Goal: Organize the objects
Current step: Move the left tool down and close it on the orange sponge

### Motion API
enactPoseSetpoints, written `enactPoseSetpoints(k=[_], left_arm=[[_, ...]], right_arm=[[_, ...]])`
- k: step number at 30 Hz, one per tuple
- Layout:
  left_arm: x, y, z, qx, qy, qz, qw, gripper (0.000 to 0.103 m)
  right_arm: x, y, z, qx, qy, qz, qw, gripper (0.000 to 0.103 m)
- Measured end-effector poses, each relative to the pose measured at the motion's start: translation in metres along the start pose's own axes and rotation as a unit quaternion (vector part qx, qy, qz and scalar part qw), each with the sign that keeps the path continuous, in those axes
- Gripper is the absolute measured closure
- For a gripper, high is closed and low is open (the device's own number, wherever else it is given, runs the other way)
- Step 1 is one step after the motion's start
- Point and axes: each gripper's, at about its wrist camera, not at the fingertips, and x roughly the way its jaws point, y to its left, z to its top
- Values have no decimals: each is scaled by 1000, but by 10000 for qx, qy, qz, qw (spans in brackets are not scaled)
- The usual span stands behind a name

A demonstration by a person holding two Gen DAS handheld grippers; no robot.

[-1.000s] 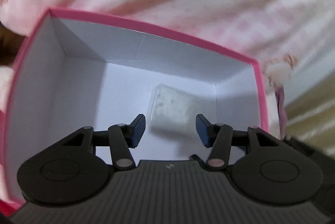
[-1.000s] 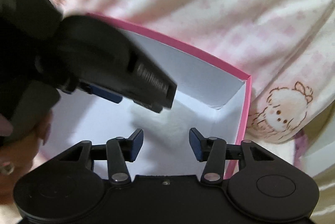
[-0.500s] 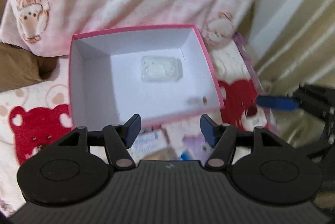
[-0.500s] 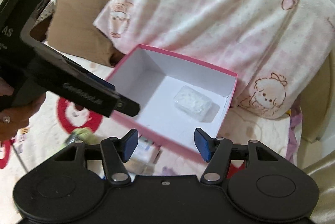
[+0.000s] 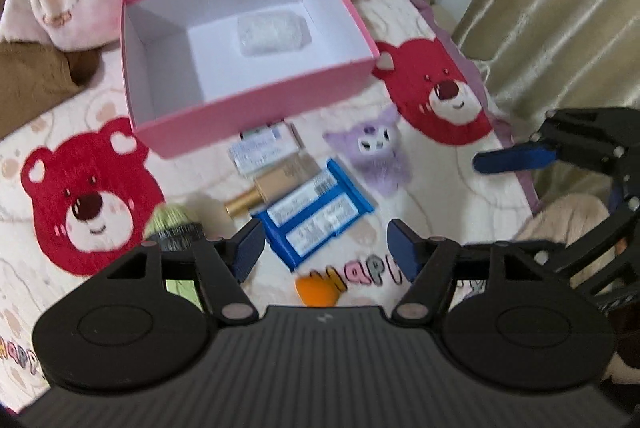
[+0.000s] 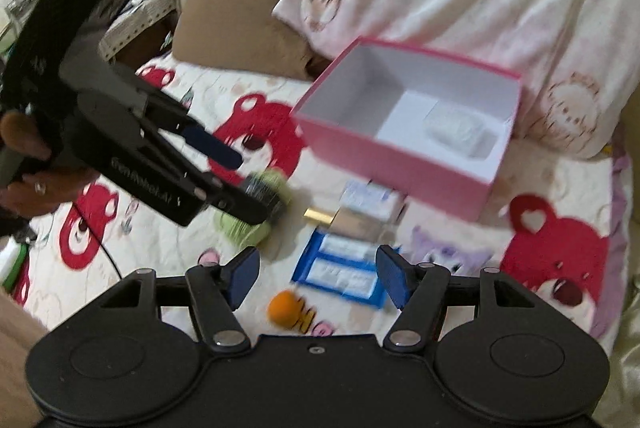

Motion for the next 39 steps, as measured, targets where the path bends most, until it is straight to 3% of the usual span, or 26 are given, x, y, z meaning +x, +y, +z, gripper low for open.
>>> enactPoseSetpoints(k=[6, 11, 17, 25, 28, 30, 33, 35, 37, 39], left_arm=[[26, -12, -39, 223, -14, -97, 9997, 36], [52, -7, -63, -46, -21, -203, 9998, 38], [87, 5, -82, -313, 193, -221, 9991, 39], [118, 23, -99, -563, 183, -208, 9980, 46], [131, 31, -103, -863, 7, -467, 9952, 47], [143, 37, -108, -1198, 29, -508, 9915, 50], [150, 37, -115, -1242, -116, -402, 9914, 52], [154, 36, -117, -1225, -131, -351, 9918, 55], [156, 37, -120, -1347, -126, -557, 9892, 64], [156, 35, -120, -1272, -165, -549, 9902, 64]], right_arm=[[22, 12, -32, -51, 123, 165, 9998, 33], [46, 15, -54, -311, 26, 261, 9992, 29], [95, 14, -75, -294, 425, 384, 9979, 29], [148, 11, -90, 4, 802, 540, 9953, 29], [165, 15, -91, -50, 627, 577, 9964, 30], [177, 18, -95, 5, 535, 337, 9980, 30], [179, 15, -101, 204, 287, 278, 9990, 35], [174, 15, -103, 162, 188, 224, 9994, 50], [171, 14, -104, 221, 146, 341, 9991, 61], [170, 18, -107, 173, 85, 245, 9995, 61]])
